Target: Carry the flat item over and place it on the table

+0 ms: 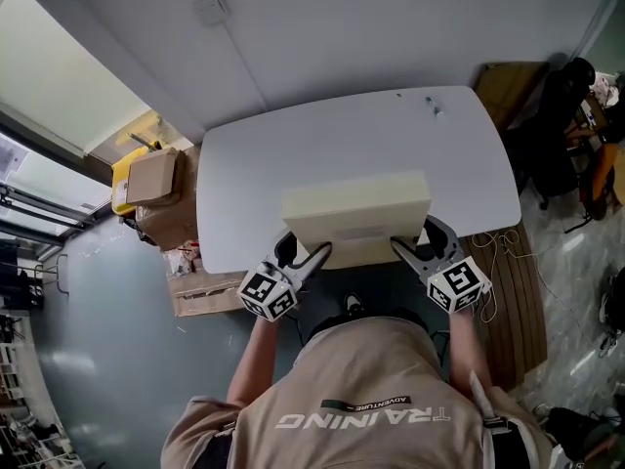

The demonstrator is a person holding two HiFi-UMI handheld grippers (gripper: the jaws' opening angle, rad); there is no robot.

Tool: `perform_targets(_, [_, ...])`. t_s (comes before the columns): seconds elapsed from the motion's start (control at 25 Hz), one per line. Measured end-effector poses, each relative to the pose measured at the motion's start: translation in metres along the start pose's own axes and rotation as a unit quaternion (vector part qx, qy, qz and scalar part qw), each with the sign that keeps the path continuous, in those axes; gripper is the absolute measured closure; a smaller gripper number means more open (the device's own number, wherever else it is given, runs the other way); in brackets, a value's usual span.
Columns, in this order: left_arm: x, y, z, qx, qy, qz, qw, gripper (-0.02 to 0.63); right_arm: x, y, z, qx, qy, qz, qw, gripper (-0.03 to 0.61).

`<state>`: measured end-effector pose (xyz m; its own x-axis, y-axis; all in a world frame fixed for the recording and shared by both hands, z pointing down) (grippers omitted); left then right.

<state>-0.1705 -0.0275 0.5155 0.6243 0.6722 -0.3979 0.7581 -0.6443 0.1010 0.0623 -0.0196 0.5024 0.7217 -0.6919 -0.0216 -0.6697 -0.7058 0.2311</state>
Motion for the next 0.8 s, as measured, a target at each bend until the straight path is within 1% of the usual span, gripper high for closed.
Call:
perform_targets(0.16, [-0.028, 0.003, 0.004, -0.006, -0.010, -0.007, 0.9999, 0.311, 0.001, 0.025, 0.000, -0.008, 0.005, -0.008, 1.000, 0.290])
perform_targets(0.32, [-0.042, 0.005, -0.001, -0.011, -0.023, -0.007, 0.9996, 0.311, 0.003, 0.038, -0.003, -0.026, 0.006, -0.002, 1.000, 0.290])
perform_targets(0.52, [-0.056, 0.017, -0.005, -0.008, -0.040, 0.006, 0.9992, 0.311, 0.020, 0.055, -0.006, -0.037, 0.005, 0.013, 0.999, 0.290])
perform_targets(0.8, [-0.070, 0.037, 0.005, -0.008, -0.031, 0.033, 0.9990, 0.311, 0.048, 0.079, -0.009, -0.025, 0.018, 0.040, 0.999, 0.290])
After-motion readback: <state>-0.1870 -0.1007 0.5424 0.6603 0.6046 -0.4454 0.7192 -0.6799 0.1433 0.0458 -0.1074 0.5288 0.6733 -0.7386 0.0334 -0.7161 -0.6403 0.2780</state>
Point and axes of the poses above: the fingertips, and each gripper's own axes: y forward along the fingers, x to its right, z out of its top, the point moved 4 cm from there along -y, backward along the fingers, and after that the axes turned 7 degrees about -y, right-handed, at the moved point
